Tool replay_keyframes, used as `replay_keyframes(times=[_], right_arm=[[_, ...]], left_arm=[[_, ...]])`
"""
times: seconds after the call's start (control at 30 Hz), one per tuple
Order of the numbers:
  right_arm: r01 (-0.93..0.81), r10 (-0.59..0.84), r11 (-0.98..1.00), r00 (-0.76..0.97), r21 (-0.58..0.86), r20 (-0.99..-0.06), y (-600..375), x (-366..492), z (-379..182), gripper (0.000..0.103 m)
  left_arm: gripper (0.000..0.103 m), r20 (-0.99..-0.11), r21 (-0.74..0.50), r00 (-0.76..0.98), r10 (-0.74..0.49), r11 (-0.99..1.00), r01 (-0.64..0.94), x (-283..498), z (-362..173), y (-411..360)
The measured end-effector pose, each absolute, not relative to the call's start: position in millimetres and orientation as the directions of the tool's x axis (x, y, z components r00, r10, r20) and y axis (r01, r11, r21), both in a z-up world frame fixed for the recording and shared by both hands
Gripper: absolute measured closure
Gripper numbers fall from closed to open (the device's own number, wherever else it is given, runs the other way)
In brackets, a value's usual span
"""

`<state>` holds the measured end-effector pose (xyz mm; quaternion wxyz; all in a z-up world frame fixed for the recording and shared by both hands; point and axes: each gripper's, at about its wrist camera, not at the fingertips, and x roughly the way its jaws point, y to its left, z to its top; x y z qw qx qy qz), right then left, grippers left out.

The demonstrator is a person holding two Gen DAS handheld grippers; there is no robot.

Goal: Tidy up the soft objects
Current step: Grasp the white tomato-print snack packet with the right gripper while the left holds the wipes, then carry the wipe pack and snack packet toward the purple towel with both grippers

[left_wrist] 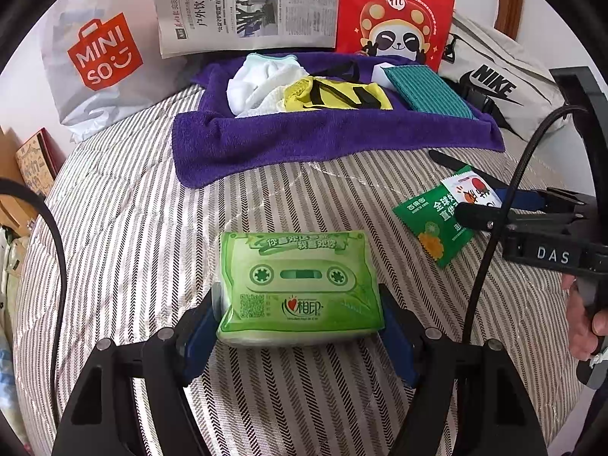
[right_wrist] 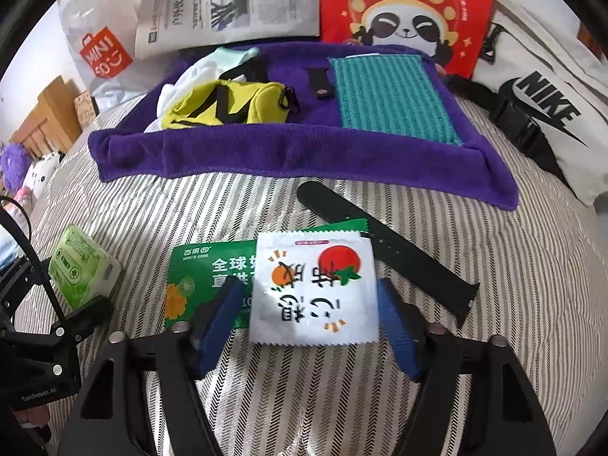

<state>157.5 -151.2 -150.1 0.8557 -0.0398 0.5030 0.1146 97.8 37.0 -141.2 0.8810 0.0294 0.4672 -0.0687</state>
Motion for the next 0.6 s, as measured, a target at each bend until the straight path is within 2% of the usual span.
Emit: replay_keyframes(times=[0.2, 0.27, 0.3, 0.4, 0.47, 0.6], right_arm=[[-0.226, 0.159, 0.972, 0.459, 0.058, -0.874, -162, 156, -146, 0.058], [-0.223, 0.166, 0.972, 0.453, 0.069, -0.876, -168, 155, -143, 0.078], [-0.218, 0.166, 0.973, 0.456, 0.072, -0.874, -170, 155, -141, 0.079], [-0.212, 0.190, 0.972, 0.438, 0.105, -0.879, -175, 157, -144, 0.079], [-0.209, 0.194, 0.972, 0.439, 0.110, -0.877, -175, 156, -143, 0.075], [-0.190, 0.192, 0.975, 0.433, 0.118, -0.881, -174, 158, -143, 0.055]], left_arm=[[0.028, -0.820, -0.001, 0.566, -0.084, 0.989, 0.146, 96, -142, 34], [0.028, -0.821, 0.000, 0.565, -0.085, 0.989, 0.149, 96, -142, 34], [0.028, -0.820, 0.001, 0.566, -0.085, 0.989, 0.149, 96, -143, 34], [0.028, -0.821, 0.002, 0.565, -0.081, 0.990, 0.144, 96, -143, 33], [0.027, -0.821, 0.006, 0.566, -0.078, 0.990, 0.144, 96, -143, 33], [0.027, -0.821, 0.006, 0.565, -0.077, 0.990, 0.144, 97, -143, 32]])
